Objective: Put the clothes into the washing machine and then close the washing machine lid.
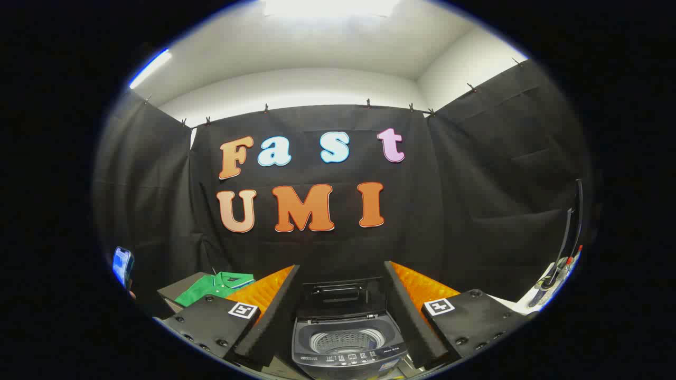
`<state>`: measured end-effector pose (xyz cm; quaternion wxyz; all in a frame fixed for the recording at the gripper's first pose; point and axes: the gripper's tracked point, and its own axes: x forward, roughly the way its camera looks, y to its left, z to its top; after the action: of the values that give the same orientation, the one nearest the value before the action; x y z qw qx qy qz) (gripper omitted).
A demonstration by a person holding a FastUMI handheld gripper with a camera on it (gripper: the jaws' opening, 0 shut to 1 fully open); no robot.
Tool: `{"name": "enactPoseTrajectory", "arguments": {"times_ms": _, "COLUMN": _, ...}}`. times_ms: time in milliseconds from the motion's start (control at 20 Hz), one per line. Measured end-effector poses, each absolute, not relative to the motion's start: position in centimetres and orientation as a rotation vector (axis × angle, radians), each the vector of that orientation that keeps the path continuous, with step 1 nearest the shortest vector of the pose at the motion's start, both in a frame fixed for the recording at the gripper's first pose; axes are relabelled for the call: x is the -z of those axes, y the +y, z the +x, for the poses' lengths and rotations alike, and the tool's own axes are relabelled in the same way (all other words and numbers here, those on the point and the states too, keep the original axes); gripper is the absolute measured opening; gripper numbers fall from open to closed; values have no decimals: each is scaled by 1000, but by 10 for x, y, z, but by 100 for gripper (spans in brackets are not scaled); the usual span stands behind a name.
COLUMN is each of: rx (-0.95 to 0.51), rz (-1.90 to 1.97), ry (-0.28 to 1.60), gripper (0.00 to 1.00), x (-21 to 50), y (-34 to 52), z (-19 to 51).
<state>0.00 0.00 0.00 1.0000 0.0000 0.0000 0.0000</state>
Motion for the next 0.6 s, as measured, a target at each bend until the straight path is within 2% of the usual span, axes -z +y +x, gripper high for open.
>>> {"name": "enactPoseTrajectory", "arguments": {"times_ms": 600, "rx": 16, "rz": 14, "ry": 14, "gripper": 99, "x": 6, "y": -7, "z": 8}}
